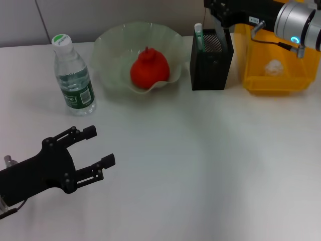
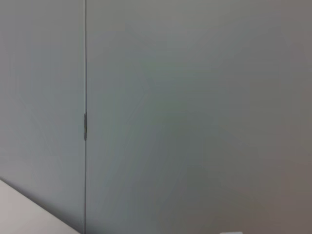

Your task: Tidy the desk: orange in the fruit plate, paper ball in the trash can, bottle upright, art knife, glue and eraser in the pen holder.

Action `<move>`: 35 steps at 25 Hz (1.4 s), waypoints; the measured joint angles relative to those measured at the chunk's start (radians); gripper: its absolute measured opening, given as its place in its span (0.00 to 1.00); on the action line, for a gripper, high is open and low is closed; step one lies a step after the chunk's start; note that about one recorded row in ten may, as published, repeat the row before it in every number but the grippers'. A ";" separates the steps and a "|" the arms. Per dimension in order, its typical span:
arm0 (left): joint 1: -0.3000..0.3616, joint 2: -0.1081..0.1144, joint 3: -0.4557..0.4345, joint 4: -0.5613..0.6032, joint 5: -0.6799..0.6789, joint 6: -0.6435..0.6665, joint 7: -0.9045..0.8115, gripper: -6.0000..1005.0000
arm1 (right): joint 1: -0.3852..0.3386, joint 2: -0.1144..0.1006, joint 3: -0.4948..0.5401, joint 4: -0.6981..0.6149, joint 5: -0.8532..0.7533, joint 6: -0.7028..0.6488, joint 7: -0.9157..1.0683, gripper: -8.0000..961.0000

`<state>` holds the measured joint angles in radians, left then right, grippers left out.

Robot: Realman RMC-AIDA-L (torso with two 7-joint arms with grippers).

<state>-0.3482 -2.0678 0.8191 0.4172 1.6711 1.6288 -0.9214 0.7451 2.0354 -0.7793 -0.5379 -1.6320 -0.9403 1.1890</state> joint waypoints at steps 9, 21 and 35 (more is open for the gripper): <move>-0.001 0.000 0.002 -0.001 0.002 -0.002 0.018 0.81 | 0.014 -0.006 0.000 0.032 0.003 0.024 0.035 0.16; -0.003 0.000 0.002 -0.002 0.004 -0.004 0.029 0.81 | 0.008 0.003 0.000 0.038 0.014 0.040 0.039 0.16; -0.001 0.000 0.002 -0.002 0.004 -0.001 0.026 0.80 | -0.008 0.026 -0.016 -0.022 0.018 0.037 0.074 0.49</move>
<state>-0.3491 -2.0677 0.8207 0.4157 1.6752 1.6273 -0.8951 0.7373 2.0611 -0.7948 -0.5596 -1.6142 -0.9033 1.2630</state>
